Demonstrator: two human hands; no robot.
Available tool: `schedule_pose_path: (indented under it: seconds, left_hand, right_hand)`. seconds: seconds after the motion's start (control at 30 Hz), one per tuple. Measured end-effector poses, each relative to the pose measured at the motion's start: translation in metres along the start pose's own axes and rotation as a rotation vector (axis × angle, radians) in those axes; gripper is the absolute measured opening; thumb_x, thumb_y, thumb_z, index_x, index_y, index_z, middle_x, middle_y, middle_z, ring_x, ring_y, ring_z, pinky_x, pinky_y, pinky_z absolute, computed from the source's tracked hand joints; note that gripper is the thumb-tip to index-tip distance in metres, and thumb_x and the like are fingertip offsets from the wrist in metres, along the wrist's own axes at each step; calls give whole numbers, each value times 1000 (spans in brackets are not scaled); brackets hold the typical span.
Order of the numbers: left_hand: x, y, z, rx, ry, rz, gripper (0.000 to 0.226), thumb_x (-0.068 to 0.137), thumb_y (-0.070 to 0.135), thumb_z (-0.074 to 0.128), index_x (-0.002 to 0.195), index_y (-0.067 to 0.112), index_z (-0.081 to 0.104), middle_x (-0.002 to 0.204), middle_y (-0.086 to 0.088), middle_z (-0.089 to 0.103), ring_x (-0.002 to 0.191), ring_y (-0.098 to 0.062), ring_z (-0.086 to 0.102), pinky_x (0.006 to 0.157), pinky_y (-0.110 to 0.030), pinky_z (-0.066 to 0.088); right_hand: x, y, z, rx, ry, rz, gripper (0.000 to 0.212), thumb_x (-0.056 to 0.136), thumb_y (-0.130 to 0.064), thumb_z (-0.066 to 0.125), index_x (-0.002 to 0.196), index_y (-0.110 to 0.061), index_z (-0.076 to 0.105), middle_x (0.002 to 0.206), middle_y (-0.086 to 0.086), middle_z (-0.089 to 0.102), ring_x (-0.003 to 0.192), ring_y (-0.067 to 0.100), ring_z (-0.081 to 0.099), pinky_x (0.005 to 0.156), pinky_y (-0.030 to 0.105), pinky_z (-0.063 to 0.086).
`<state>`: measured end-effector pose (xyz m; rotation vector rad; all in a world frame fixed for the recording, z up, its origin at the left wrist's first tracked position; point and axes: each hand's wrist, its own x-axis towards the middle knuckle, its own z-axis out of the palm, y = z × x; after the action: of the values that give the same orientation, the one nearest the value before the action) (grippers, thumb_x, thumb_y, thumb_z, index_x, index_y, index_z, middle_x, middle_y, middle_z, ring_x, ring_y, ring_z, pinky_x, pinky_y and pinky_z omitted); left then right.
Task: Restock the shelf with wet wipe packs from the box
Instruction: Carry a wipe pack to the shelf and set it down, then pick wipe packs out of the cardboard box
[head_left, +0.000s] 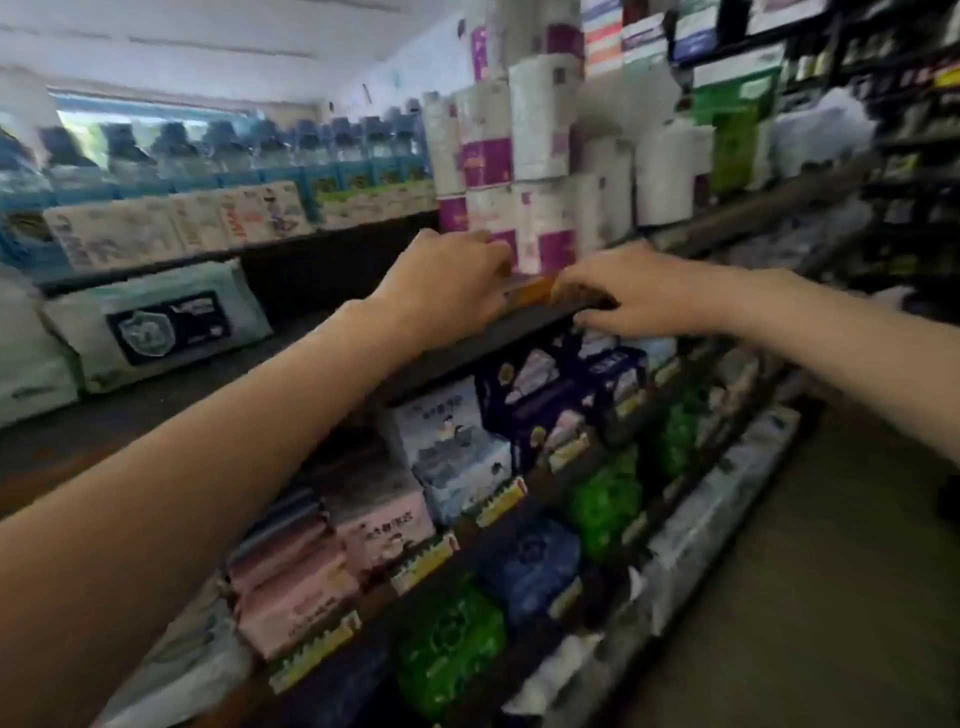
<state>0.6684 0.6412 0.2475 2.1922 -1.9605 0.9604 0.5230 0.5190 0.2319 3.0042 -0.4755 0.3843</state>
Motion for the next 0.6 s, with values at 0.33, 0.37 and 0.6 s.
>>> schedule_pose_path:
  seconds: [0.33,0.37,0.6]
  left_hand:
    - [-31,377,77,-309,-281,712,35,92,28,45,123,13,48,126,-8,51,116,-29,53,92,-38,40]
    - [-39,410,80,-315,-291,769,35,91,28,46,123,14,49,126,-8,51,116,-28,54,92,-37,41]
    - [-79,598,87,-367,-443,1032,34,92,25,44,123,13,50,127,-9,51,115,-28,54,92,-38,40]
  right_hand:
    - [-419,87,85,154,-491,947,35,91,-22,55,125,-13,53,119,6,63,106,20,60,85,21,42]
    - [-452,88,92,171,-511,1008,34,90,-21,56,123,-12,55,117,7,65,104,22,62,87,23,45]
    - [-645,98,144,206,-719,1216,39,90,-20,55,127,-8,50,122,11,56,112,26,54,85,23,39]
